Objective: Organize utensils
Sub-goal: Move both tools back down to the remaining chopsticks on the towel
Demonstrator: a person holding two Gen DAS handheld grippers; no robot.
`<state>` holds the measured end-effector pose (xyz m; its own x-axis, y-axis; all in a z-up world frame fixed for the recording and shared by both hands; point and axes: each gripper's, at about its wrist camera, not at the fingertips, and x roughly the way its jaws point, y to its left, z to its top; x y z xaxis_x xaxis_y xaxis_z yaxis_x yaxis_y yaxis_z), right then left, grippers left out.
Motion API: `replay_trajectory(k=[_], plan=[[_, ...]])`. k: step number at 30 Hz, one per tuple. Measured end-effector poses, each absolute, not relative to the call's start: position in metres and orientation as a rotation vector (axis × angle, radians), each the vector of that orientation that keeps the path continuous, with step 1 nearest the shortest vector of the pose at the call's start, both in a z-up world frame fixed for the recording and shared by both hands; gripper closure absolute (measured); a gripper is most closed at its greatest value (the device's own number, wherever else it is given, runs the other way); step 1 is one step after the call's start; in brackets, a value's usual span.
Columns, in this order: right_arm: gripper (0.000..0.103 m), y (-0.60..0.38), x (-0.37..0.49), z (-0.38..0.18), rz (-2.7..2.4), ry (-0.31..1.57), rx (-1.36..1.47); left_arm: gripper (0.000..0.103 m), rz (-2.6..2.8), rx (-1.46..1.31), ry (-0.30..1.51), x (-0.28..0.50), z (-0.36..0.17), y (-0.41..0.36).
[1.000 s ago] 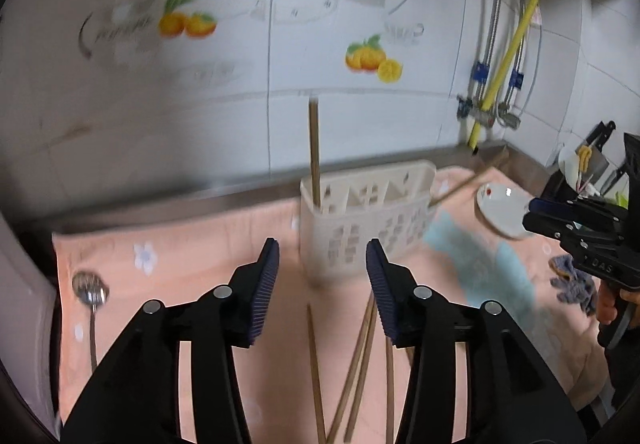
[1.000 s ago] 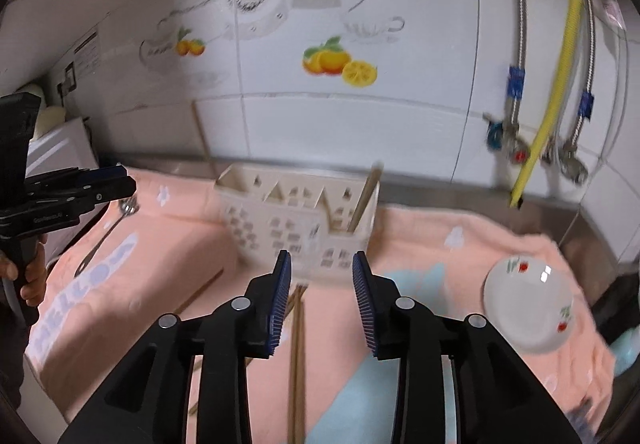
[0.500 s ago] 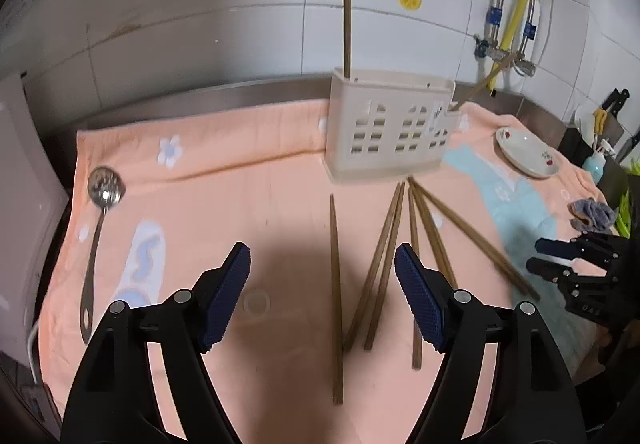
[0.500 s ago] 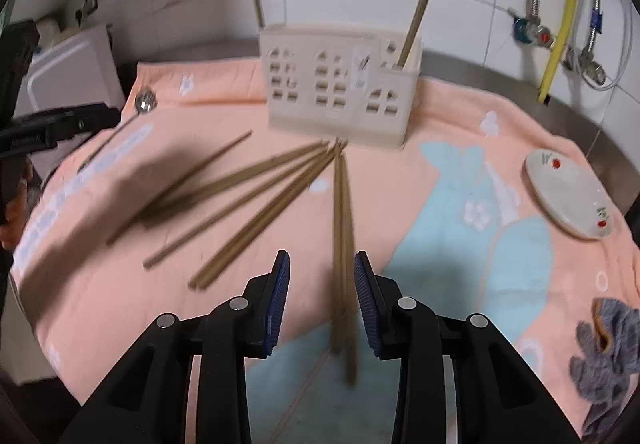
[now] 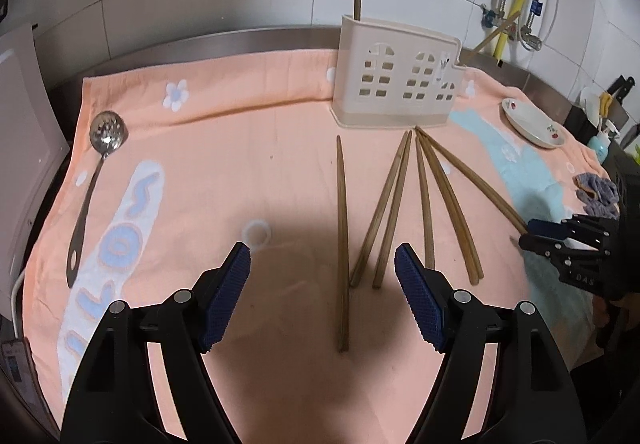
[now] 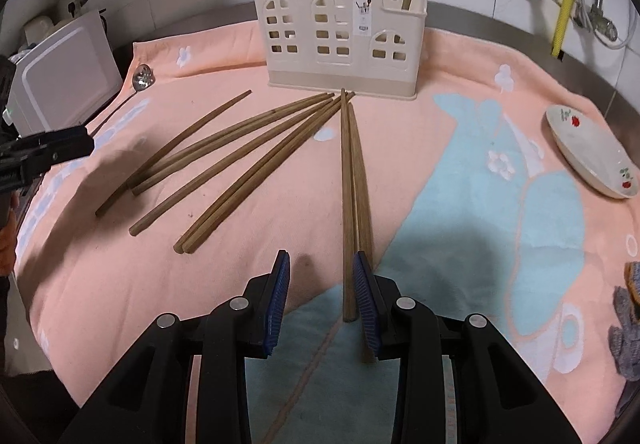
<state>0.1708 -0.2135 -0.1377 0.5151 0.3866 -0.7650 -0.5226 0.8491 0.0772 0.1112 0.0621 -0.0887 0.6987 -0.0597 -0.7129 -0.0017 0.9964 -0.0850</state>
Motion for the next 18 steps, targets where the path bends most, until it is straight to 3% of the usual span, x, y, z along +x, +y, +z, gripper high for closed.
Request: replay_trajectory(k=[11, 16, 18], plan=[[0.074, -0.216, 0.175, -0.143, 0.534, 0.887, -0.181, 0.029, -0.049, -0.079, 0.836, 0.1, -0.104, 0.062], [0.087, -0.218, 0.177, -0.143, 0.524, 0.889, -0.175, 0.031, -0.061, -0.062, 0.865, 0.1, -0.115, 0.057], [0.091, -0.22, 0.176, -0.143, 0.52, 0.89, -0.173, 0.037, -0.07, -0.066, 0.878, 0.101, -0.119, 0.057]])
